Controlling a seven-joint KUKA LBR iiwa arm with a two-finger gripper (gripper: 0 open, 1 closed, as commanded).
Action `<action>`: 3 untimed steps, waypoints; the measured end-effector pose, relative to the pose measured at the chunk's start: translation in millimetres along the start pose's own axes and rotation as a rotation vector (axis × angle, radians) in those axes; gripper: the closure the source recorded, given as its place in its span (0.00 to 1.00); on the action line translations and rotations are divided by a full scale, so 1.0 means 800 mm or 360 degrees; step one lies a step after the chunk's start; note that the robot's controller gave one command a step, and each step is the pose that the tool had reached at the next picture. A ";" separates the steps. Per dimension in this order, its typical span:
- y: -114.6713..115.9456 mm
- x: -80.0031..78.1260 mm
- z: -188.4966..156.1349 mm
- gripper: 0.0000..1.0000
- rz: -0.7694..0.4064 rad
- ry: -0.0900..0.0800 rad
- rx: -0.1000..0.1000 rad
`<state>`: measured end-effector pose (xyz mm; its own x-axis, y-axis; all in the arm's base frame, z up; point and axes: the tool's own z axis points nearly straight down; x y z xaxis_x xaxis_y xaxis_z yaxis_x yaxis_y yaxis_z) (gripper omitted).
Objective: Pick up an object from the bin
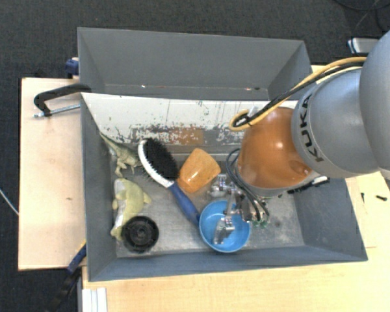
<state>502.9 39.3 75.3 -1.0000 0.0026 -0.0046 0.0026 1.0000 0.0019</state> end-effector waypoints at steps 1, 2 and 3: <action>-0.001 -0.008 -0.005 1.00 0.0002 -0.0036 0.0000; 0.000 -0.014 -0.019 1.00 0.0003 -0.0020 0.0001; 0.001 -0.018 -0.139 1.00 0.0002 -0.0015 -0.0001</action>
Offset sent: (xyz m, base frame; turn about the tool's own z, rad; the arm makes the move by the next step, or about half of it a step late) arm 0.0000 0.0000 0.0000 0.0000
